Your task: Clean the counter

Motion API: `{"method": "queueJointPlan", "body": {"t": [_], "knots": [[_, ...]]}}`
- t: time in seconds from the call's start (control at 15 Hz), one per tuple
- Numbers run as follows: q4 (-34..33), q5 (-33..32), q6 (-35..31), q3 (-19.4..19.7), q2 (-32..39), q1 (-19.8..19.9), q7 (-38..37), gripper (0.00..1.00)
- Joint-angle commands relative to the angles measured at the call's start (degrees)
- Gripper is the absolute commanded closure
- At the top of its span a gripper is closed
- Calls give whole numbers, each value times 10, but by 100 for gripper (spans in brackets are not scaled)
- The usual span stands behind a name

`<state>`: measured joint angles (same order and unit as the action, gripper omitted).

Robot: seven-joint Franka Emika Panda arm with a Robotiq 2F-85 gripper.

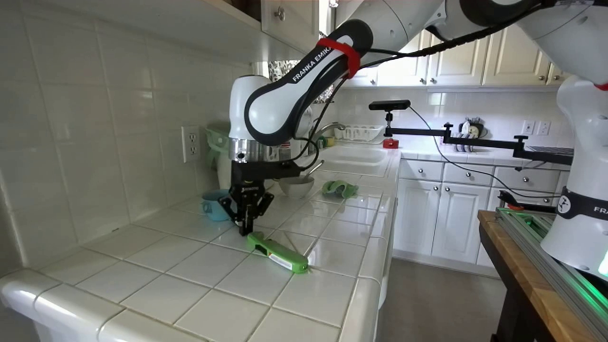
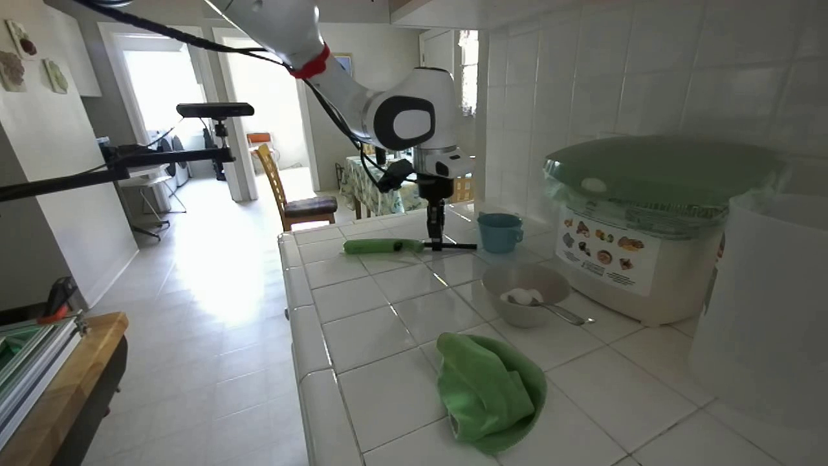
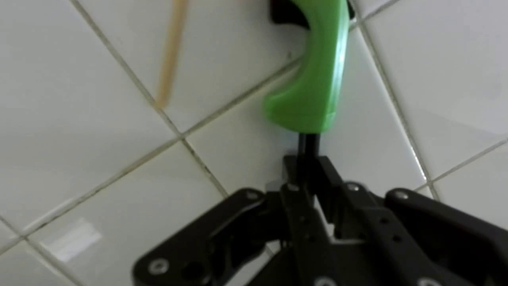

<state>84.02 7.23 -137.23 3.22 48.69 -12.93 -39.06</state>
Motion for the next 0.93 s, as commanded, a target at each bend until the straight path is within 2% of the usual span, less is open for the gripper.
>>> {"method": "queueJointPlan", "body": {"t": [0.0, 0.47, 0.67, 0.87], "knots": [[-20, -2, 15, -4, 8, 3, 0, 96], [3, 9, 41, -21, -35, 24, 33, 96], [12, 22, 84, -42, -55, 47, 87, 96], [17, 19, 120, -46, -61, 63, 141, 96]]}}
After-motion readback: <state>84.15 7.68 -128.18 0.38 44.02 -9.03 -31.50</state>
